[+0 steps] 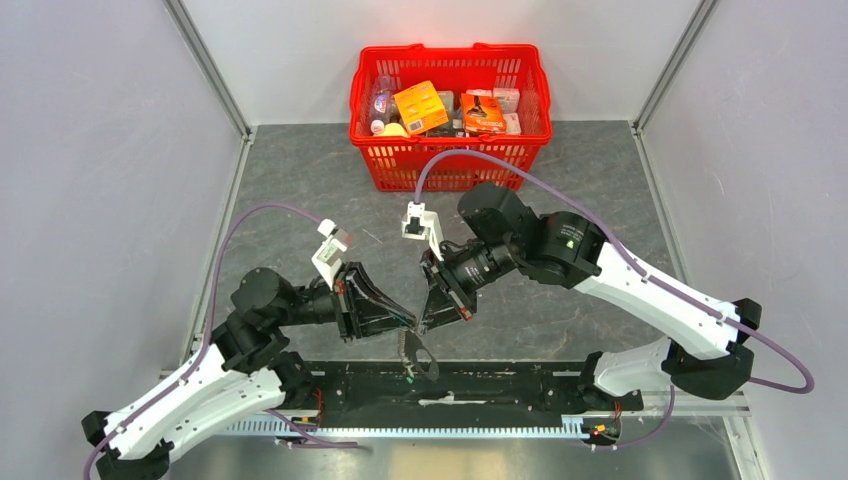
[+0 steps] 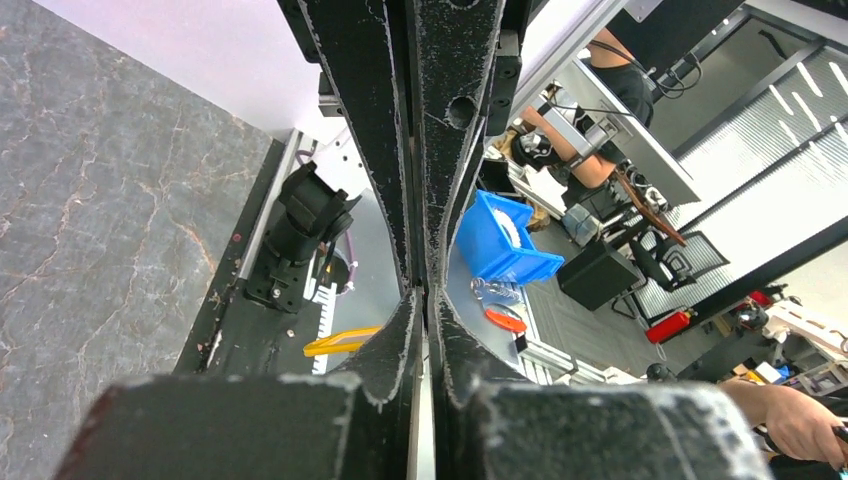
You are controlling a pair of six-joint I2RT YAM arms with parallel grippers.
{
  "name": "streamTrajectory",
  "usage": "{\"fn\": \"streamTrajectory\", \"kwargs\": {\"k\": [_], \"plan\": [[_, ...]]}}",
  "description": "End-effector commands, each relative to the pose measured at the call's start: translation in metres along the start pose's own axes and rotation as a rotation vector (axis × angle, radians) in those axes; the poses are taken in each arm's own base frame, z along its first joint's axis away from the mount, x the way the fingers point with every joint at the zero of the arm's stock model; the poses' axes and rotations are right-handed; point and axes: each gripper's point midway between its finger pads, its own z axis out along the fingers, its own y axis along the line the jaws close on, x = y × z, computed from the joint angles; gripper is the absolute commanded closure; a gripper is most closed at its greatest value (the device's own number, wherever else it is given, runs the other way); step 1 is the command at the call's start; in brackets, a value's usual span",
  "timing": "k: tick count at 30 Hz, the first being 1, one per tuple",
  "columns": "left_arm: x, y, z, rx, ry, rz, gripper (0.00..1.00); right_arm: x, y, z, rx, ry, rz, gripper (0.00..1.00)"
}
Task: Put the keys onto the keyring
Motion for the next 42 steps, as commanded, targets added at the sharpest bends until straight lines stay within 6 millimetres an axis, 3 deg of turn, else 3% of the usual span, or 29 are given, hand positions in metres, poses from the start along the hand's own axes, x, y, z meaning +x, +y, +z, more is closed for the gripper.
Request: {"fn": "streamTrajectory", "kwargs": {"k": [1, 8, 13, 18, 30, 42], "plan": [[-0.001, -0.028, -0.002, 0.133, 0.024, -0.002, 0.96, -0.022, -0.001, -0.003, 0.029, -0.072, -0.062, 1.0], [-0.005, -0.035, -0.006, 0.147, 0.005, 0.017, 0.98, -0.022, -0.001, -0.006, 0.035, -0.076, -0.077, 1.0], [-0.007, -0.036, -0.006, 0.144, -0.004, 0.022, 0.98, -0.019, -0.005, -0.012, 0.074, -0.09, -0.099, 0.74], [-0.01, -0.036, -0.005, 0.142, -0.01, 0.032, 0.98, -0.016, -0.01, -0.021, 0.126, -0.116, -0.123, 0.64], [-0.01, -0.039, -0.005, 0.158, -0.008, 0.044, 0.98, -0.02, -0.005, -0.044, 0.18, -0.201, -0.172, 0.56], [-0.016, -0.05, -0.004, 0.219, -0.037, 0.049, 0.98, -0.002, -0.006, -0.027, 0.076, -0.168, -0.246, 0.57]]}}
